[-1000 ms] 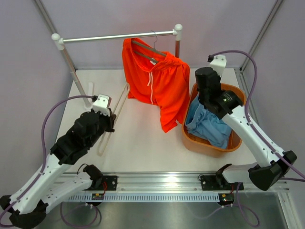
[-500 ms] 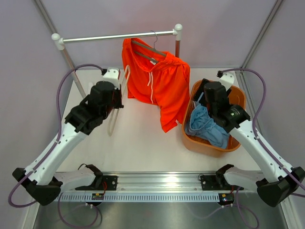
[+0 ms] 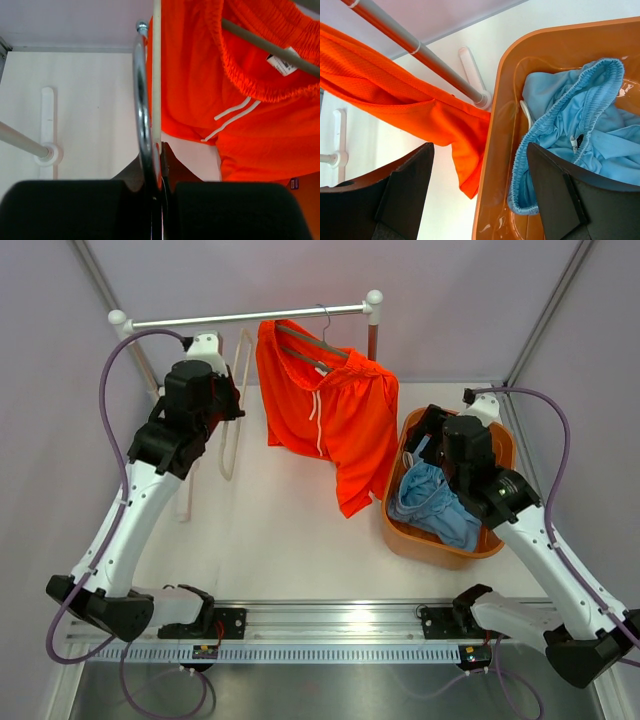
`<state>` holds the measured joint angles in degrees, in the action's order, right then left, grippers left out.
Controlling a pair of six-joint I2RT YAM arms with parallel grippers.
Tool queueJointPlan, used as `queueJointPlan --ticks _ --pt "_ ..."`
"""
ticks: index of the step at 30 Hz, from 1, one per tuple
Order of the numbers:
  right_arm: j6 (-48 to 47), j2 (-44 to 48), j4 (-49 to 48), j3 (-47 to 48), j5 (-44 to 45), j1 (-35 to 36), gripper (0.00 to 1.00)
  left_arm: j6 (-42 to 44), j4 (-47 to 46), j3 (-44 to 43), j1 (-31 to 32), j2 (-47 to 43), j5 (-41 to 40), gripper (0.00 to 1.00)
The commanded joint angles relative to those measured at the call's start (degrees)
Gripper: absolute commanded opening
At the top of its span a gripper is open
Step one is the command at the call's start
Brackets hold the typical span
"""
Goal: Remove the shorts from the hanger
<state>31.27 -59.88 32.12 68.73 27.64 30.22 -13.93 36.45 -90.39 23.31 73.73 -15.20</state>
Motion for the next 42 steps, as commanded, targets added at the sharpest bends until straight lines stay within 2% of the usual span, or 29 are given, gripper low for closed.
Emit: queueJointPlan --ticks 1,6,12,27,35,42 --pt "-0.7 2.7 -2.6 -0.3 -1.8 -0.2 0.83 0.8 -7.8 -3.1 -3.1 -0.5 7.4 0.0" --pt "-1.1 4.2 -2.8 -0.6 -2.7 -0.2 0.84 1.5 -12.1 -3.6 -6.3 -0.7 14.8 0.0" --pt "-1.3 6.3 -2.8 -1.5 -4.0 -0.2 0.84 -0.8 -10.7 -8.9 -12.3 2.5 25.6 0.0" --pt "-1.9 8.5 -2.8 -2.8 -4.6 -0.2 0.84 -3.8 -9.6 -14.9 -19.8 9.1 38.7 0.0" --pt "-2.3 7.8 -3.6 -2.7 -5.0 -0.2 0.84 -3.8 -8.1 -18.1 -20.8 11.7 39.3 0.0" --pt "-2.6 6.8 -4.0 -2.6 -5.1 -0.2 0.84 -4.8 -3.0 -25.0 -20.8 15.8 34.0 0.0"
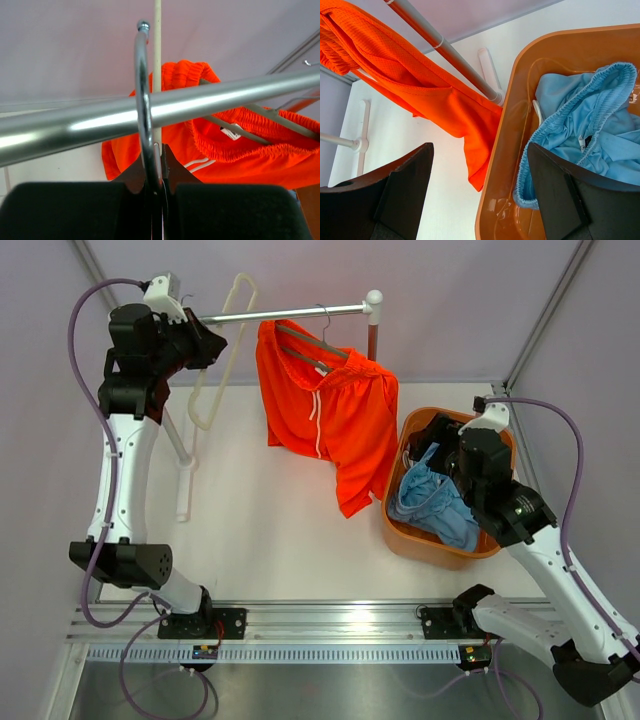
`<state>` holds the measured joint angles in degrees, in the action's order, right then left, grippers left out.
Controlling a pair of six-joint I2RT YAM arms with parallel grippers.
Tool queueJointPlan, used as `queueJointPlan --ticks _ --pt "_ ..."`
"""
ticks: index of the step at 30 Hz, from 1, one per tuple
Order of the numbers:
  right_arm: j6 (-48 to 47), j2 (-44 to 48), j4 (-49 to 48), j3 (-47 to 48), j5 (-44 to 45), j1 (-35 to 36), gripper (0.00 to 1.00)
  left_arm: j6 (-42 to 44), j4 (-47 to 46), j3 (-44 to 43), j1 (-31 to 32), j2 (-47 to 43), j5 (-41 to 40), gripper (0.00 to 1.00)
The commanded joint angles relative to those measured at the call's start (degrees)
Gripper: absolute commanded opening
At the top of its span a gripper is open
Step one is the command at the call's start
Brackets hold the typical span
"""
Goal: Remove the shorts from the hanger
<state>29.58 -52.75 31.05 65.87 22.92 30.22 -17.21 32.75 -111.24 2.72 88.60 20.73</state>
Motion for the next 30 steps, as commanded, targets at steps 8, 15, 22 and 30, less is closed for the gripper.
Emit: queueJointPlan --ticks 8,15,22,30 --pt "-0.2 -0.9 -3.4 0.0 -1.0 -0.2 0.84 -2.8 3.1 -3.9 -0.1 2.2 -5.0 0.0" --pt "-0.1 -0.9 -3.5 -0.2 -1.8 -0.2 0.84 -2.2 4.2 -2.3 -0.1 3.2 -6.3 0.0" --pt "-0.1 -1.0 -3.5 -0.4 -2.3 -0.2 0.84 -2.6 3.7 0.6 0.0 2.1 -7.7 0.04" --pt "0.4 -1.4 -3.5 -0.5 -2.9 -0.2 0.84 -1.7 3.1 5.1 1.3 -1.8 -11.1 0.29"
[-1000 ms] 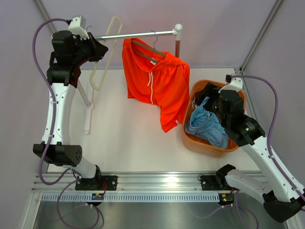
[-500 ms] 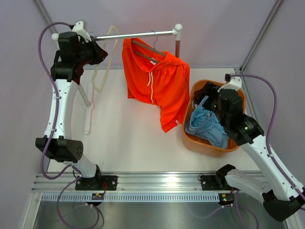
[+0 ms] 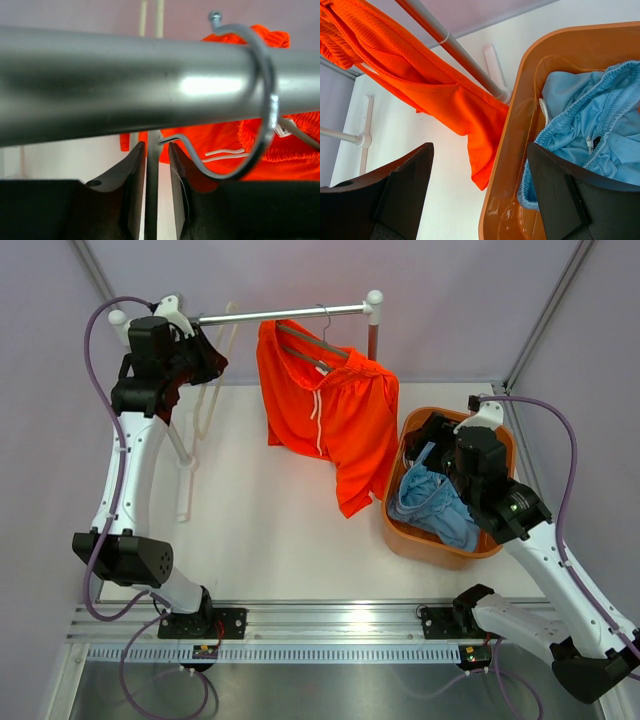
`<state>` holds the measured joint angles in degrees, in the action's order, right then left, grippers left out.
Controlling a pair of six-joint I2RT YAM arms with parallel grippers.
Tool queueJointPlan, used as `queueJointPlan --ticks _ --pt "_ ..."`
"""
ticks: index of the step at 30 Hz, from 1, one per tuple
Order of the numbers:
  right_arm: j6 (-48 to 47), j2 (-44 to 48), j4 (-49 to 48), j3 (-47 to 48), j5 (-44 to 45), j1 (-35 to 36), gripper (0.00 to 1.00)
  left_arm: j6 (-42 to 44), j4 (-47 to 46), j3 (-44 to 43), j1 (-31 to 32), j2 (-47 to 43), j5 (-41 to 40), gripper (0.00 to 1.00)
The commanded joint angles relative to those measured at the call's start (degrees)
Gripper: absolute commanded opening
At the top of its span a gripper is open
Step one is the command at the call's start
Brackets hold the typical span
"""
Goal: Remove the shorts from the hanger
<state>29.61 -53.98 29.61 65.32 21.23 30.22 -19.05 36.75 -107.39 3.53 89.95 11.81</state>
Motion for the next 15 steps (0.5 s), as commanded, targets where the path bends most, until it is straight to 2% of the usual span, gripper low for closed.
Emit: queueJointPlan --ticks 1,2,3,6,15 --pt "0.4 -0.2 -2.1 0.1 -1.4 -0.2 0.84 0.4 -1.0 1.3 0.7 -4.1 -2.3 0.32" --pt "0.4 -0.3 -2.2 0.2 -1.4 -0.2 0.84 0.9 -0.9 1.4 0.9 -4.5 -2.9 0.37" --pt "0.5 -0.3 -2.2 0.2 -1.5 -0.2 0.84 1.1 -0.9 1.4 1.2 -5.1 -3.5 0.47" --pt "0.3 -0.7 -2.1 0.4 -1.6 -0.2 0.84 2.3 -1.3 1.6 2.3 -8.7 -6.1 0.62" --pt "0.4 -1.3 -2.0 0.7 -1.8 -0.2 0.84 4.0 -4.7 3.8 6.3 -17.3 -13.1 0.87"
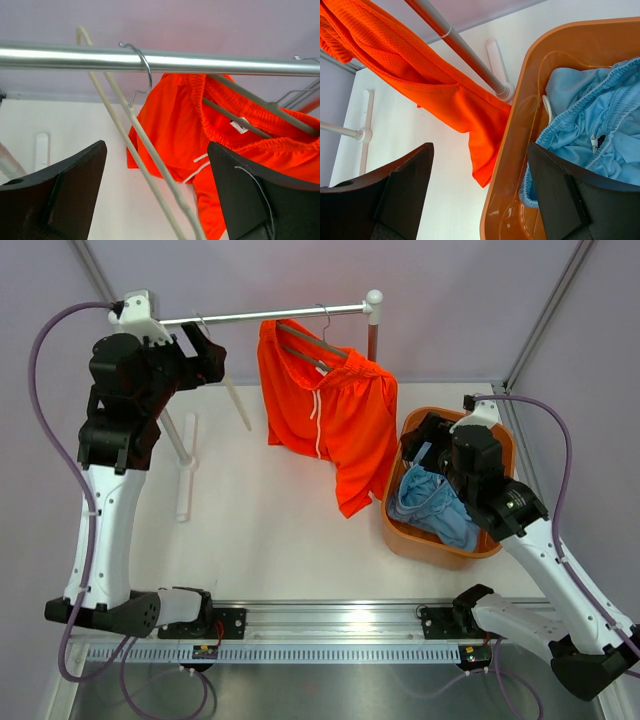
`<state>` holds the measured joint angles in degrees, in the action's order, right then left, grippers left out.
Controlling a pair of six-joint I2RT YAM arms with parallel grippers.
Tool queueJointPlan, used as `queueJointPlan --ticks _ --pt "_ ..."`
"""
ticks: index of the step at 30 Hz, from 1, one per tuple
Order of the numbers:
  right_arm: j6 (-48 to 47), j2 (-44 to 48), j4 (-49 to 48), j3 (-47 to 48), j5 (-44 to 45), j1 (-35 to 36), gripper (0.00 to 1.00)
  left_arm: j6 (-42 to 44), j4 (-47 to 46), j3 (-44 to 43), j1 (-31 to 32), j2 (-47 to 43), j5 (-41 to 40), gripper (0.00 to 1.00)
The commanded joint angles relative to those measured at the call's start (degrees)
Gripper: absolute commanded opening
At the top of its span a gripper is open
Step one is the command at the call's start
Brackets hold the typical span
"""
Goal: Remove the shorts from the hanger
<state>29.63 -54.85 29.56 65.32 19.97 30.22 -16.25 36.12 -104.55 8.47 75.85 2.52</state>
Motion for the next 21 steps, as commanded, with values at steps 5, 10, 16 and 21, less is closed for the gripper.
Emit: queueJointPlan --ticks 5,10,16,21 --pt "-0.1 -0.8 -2.1 1.0 -0.1 -0.2 0.84 5.2 0.5 -5.5 13.7 -2.1 -11.6 0.99" --pt "-0.9 -1.5 -1.5 2.3 1.7 -0.2 0.84 3.9 -1.5 -5.2 24.5 0.3 -15.1 0.99" --pt "-0.8 -0.8 -0.3 2.7 1.7 -0.2 0.84 1.6 -9.2 -5.3 31.4 6.5 -16.8 0.96" --pt "-1.0 0.4 1.1 2.6 2.0 -0.2 0.84 -2.4 -12.7 -8.6 33.6 12.9 -20.0 0.85"
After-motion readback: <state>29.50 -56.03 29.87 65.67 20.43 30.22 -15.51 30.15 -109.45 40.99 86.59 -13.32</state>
